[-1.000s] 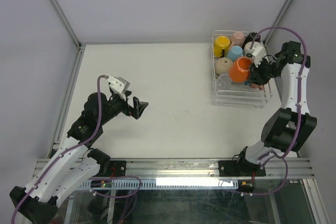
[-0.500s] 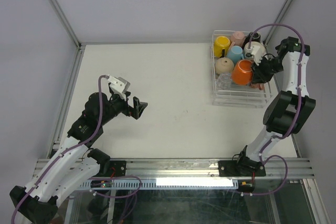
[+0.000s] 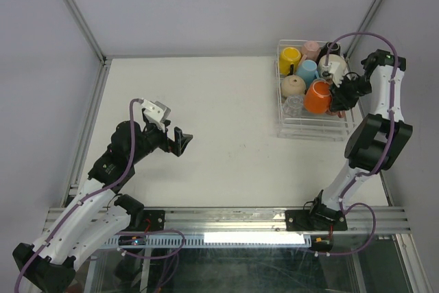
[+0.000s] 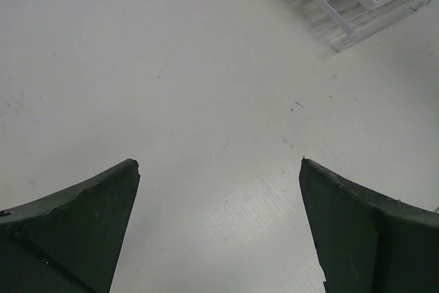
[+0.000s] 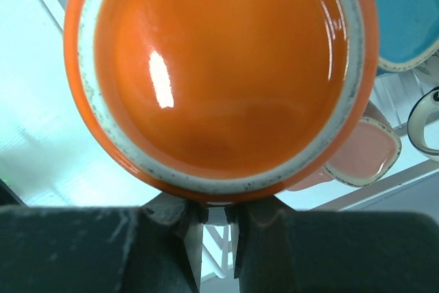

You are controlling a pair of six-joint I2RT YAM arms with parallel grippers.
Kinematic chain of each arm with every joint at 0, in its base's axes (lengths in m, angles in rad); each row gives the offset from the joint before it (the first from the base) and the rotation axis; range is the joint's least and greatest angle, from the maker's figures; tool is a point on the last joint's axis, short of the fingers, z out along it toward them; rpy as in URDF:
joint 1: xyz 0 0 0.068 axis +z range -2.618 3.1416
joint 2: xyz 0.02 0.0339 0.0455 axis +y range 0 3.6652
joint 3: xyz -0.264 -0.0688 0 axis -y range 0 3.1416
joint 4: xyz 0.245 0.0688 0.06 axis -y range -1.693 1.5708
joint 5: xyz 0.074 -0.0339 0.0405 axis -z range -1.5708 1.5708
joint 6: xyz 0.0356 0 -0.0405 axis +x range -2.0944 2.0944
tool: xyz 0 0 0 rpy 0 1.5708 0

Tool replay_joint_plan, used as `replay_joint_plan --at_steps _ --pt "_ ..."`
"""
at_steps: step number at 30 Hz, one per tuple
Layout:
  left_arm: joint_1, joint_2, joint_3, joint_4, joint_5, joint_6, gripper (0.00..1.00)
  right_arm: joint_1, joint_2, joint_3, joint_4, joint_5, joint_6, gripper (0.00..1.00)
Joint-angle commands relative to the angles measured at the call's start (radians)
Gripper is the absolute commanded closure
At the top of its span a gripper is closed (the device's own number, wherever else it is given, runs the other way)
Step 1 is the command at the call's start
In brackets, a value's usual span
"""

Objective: Load the cups into the dish rack
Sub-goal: Turn the cup upside down in the dish rack.

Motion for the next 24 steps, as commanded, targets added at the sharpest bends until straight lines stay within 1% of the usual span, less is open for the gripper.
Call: replay_joint_plan --at_steps 1,6,15,24 --pt "0.001 0.001 0.015 0.022 -0.016 0.011 0.01 -0.005 0.029 0.050 -0.045 0.023 -0.038 1.00" --pt "0.001 0.004 0.015 0.022 -0.020 0.013 0.01 -0.013 0.037 0.072 -0.085 0.025 -0.074 1.00" --pt "0.001 0.013 0.014 0.020 -0.022 0.014 0.01 -0.041 -0.030 0.059 -0.092 -0.020 -0.129 1.00" --pt "0.001 0.015 0.015 0.020 -0.026 0.016 0.01 -0.036 0.003 0.033 -0.098 0.017 -0.148 1.00"
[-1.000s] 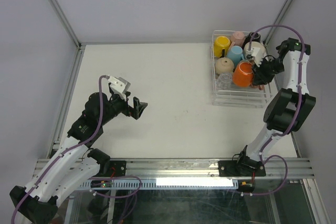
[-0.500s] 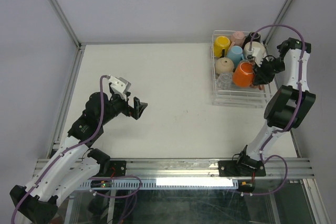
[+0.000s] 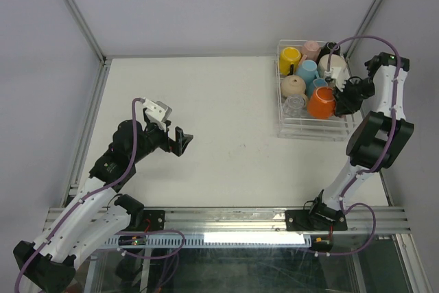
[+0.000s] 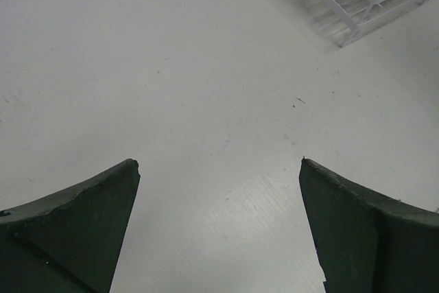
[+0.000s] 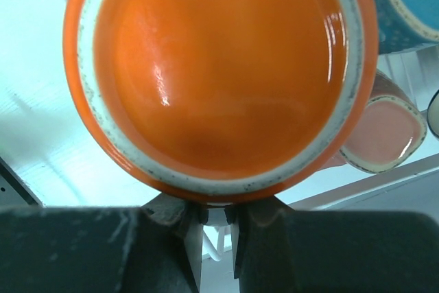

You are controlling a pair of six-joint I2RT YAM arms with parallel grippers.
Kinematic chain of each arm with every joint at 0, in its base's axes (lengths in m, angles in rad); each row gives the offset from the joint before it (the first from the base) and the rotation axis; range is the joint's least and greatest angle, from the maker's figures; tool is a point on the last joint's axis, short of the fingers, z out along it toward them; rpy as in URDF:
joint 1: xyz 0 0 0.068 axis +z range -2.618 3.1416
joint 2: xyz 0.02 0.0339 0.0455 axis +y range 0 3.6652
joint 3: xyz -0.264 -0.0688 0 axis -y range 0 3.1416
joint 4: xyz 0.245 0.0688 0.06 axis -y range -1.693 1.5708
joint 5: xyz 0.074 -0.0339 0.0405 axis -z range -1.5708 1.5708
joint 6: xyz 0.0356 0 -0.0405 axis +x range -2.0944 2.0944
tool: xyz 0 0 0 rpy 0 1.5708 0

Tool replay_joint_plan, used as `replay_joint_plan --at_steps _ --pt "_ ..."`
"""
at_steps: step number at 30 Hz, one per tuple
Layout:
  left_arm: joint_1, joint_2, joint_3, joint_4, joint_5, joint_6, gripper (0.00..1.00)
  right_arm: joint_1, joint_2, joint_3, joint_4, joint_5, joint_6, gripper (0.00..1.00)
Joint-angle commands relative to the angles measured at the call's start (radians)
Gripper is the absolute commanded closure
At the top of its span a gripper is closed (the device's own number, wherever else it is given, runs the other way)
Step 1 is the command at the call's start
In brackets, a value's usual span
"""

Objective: Load the cups into the dish rack
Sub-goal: Turn the cup upside down in the dish rack.

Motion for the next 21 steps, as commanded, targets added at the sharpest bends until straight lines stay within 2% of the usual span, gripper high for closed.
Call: replay_joint_plan --at_steps 1,21 --pt "0.001 -0.002 0.015 0.021 -0.024 0.013 0.01 0.003 -0.029 0.000 -0.026 -0.015 -0.035 1.00" --pt "0.001 0.008 0.015 0.018 -0.034 0.014 0.01 0.075 0.058 -0.025 0.030 0.084 0.010 1.00"
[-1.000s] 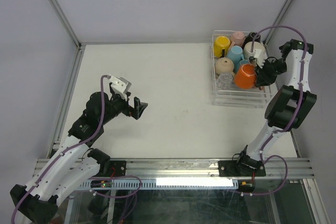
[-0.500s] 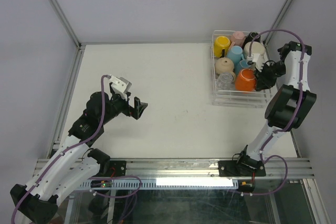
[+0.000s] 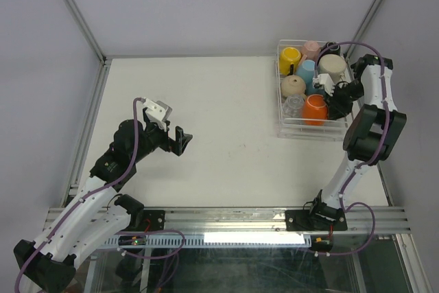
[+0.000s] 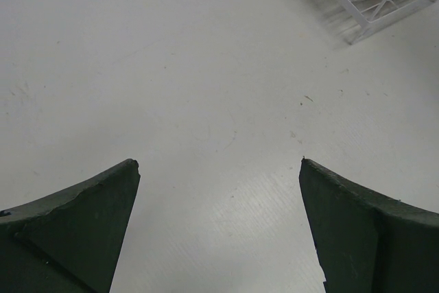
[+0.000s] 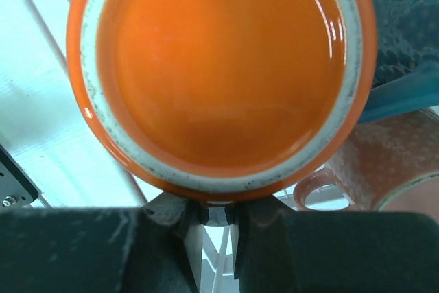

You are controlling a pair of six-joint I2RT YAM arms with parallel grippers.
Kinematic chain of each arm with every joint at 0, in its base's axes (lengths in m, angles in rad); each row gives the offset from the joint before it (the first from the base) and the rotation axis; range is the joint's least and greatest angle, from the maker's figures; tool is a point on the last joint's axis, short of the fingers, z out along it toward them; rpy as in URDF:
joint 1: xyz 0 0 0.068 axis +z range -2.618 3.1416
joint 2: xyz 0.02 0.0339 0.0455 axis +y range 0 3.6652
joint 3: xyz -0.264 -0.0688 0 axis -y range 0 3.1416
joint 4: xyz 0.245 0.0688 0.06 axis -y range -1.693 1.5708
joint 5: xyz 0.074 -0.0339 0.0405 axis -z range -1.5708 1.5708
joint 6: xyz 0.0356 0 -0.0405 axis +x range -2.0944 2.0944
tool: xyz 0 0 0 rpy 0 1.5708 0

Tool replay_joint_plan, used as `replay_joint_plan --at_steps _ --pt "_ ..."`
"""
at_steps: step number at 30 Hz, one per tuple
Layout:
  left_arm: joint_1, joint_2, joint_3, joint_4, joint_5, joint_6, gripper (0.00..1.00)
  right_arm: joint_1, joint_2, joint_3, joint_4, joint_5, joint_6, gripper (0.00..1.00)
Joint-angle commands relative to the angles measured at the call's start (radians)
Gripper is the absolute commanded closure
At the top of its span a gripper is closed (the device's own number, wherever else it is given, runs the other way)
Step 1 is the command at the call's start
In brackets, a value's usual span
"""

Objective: Load the cups into the dish rack
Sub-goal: Turn the cup upside down in the dish rack.

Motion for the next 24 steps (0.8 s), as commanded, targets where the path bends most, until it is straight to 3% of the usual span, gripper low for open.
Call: replay_joint_plan --at_steps 1,18,24 --pt "0.002 0.001 0.015 0.025 -0.013 0.012 0.01 0.005 -0.007 0.010 0.029 0.011 0.021 1.00" --pt "0.004 0.007 0.014 0.025 -0.012 0.014 0.01 0.028 -0.006 -0.067 0.122 0.092 0.035 0.98" --pt "0.004 0.008 0.015 0.025 -0.012 0.014 0.01 0.031 -0.022 -0.103 0.147 0.095 0.034 0.82"
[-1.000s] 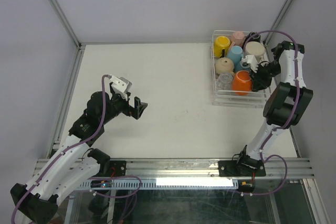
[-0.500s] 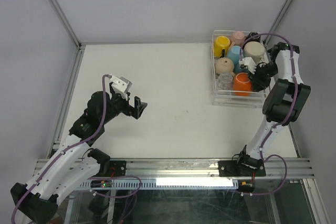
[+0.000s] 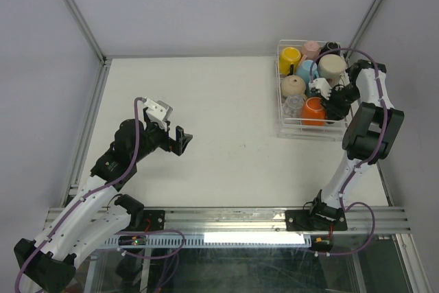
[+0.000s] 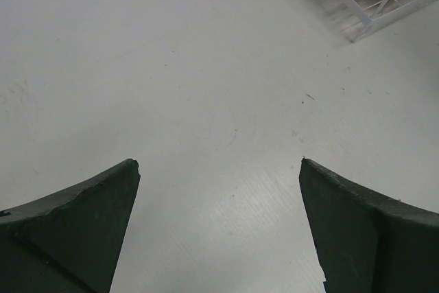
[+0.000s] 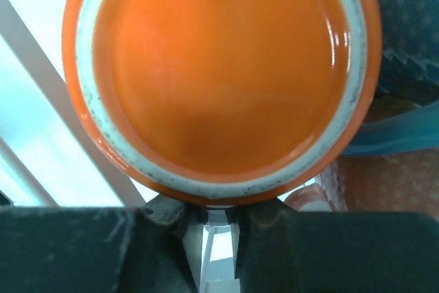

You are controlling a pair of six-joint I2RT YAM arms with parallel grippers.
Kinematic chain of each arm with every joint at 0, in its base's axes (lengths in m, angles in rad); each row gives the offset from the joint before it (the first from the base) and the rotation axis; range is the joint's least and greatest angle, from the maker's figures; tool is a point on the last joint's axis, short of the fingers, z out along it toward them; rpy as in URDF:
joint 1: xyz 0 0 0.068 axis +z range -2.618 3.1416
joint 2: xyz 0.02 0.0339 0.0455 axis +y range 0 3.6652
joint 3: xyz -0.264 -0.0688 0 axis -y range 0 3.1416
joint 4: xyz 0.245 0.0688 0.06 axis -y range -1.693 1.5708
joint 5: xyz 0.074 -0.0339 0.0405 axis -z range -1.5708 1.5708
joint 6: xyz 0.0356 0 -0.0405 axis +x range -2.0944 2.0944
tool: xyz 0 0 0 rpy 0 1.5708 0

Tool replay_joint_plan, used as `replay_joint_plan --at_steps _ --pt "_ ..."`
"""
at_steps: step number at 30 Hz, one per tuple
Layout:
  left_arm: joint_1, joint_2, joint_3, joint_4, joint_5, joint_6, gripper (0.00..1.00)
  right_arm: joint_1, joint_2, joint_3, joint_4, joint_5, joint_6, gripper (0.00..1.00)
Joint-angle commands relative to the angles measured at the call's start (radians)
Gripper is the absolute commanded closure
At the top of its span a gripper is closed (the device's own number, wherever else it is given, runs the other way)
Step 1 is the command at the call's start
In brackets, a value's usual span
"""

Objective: Load the cups into the dish rack
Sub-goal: Turn the cup upside down in the dish rack.

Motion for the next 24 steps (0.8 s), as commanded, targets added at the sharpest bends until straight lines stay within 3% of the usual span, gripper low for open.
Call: replay_joint_plan --at_steps 1,10,24 --pt "0.004 -0.002 0.014 0.025 -0.008 0.013 0.01 0.007 -0.046 -0.033 0.023 0.018 0.002 0.79" --pt "0.004 -0.008 0.014 0.025 -0.007 0.013 0.01 0.007 -0.061 -0.049 0.033 0.027 0.007 0.68" --pt "0.004 -0.017 0.015 0.025 -0.003 0.013 0.01 0.004 -0.113 0.023 0.003 -0.016 0.019 0.42"
